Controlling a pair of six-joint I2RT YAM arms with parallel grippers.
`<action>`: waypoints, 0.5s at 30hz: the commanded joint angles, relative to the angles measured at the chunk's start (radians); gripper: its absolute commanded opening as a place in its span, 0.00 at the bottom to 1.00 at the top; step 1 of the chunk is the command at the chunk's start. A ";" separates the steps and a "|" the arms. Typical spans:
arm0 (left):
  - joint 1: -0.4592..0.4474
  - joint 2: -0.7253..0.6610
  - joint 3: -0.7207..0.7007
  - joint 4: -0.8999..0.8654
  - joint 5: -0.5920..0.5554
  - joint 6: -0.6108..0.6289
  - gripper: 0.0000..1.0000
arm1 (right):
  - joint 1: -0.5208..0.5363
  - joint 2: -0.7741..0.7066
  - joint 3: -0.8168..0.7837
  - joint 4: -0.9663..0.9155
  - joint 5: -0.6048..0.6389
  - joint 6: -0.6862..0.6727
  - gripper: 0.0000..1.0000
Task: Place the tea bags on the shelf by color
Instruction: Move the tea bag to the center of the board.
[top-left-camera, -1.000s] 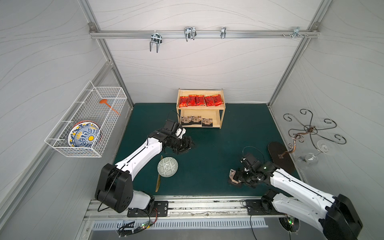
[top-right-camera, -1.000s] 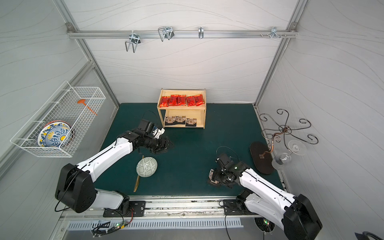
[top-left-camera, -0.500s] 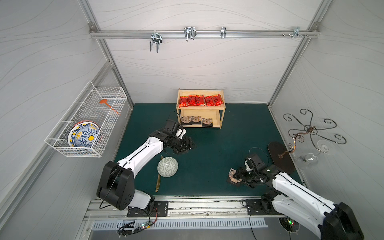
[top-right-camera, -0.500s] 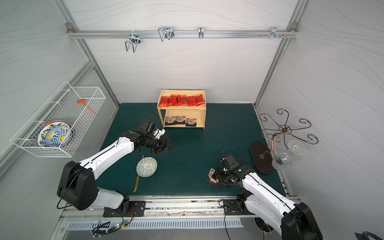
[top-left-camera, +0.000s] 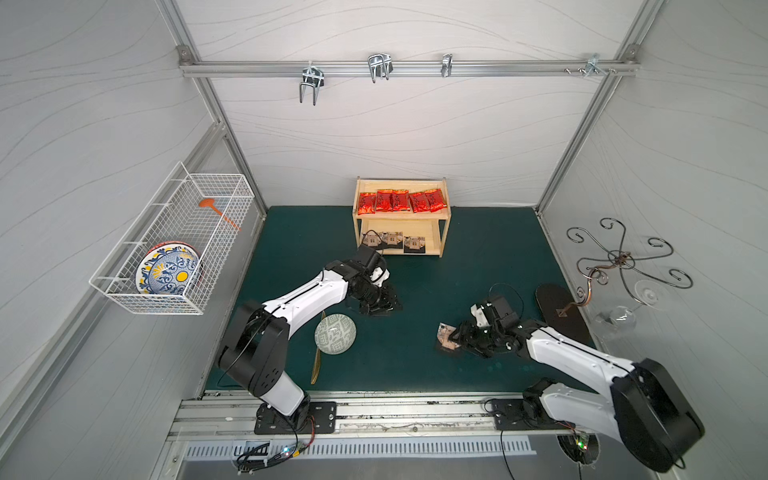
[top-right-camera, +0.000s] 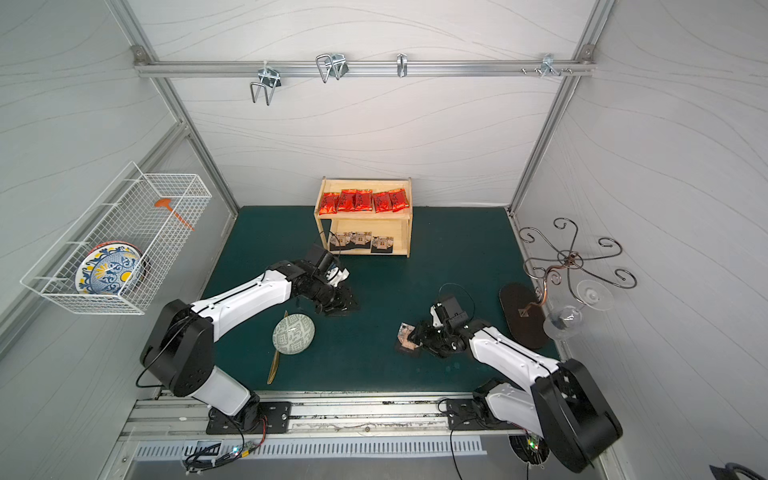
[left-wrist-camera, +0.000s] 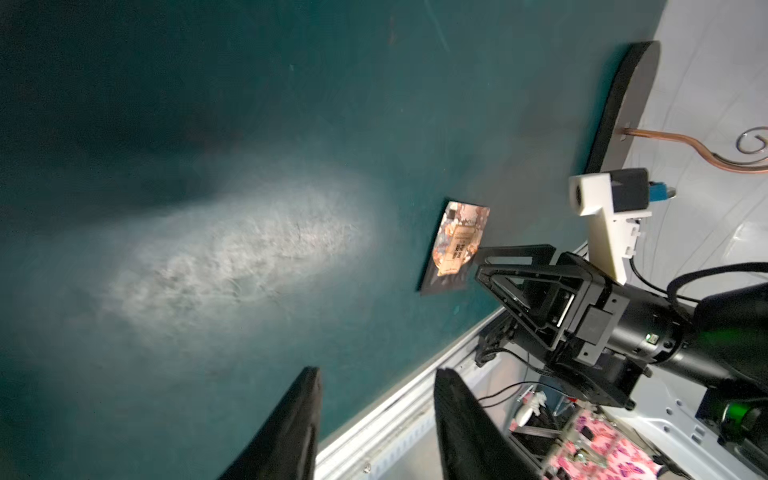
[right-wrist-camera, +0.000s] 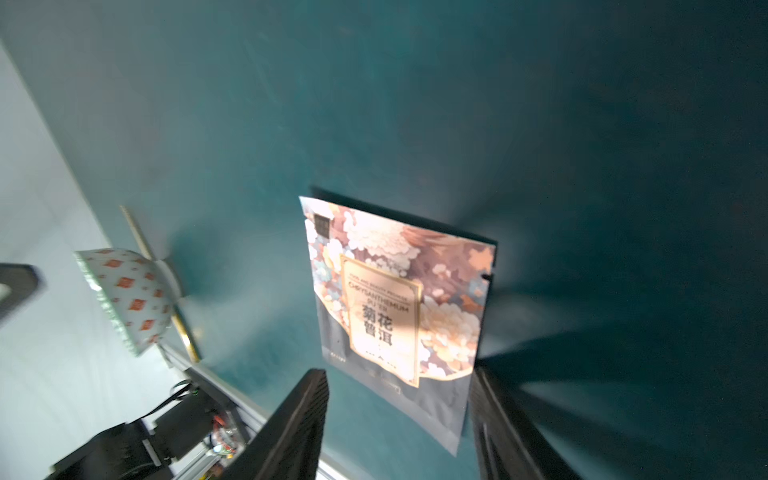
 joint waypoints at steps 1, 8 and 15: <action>-0.079 0.055 0.079 -0.086 -0.074 0.071 0.34 | -0.003 0.105 0.023 0.173 -0.079 -0.025 0.59; -0.131 0.192 0.148 -0.005 -0.010 0.040 0.21 | -0.073 0.168 -0.010 0.313 -0.168 -0.055 0.58; -0.152 0.327 0.222 0.106 0.041 -0.023 0.20 | -0.196 0.194 -0.040 0.389 -0.286 -0.074 0.56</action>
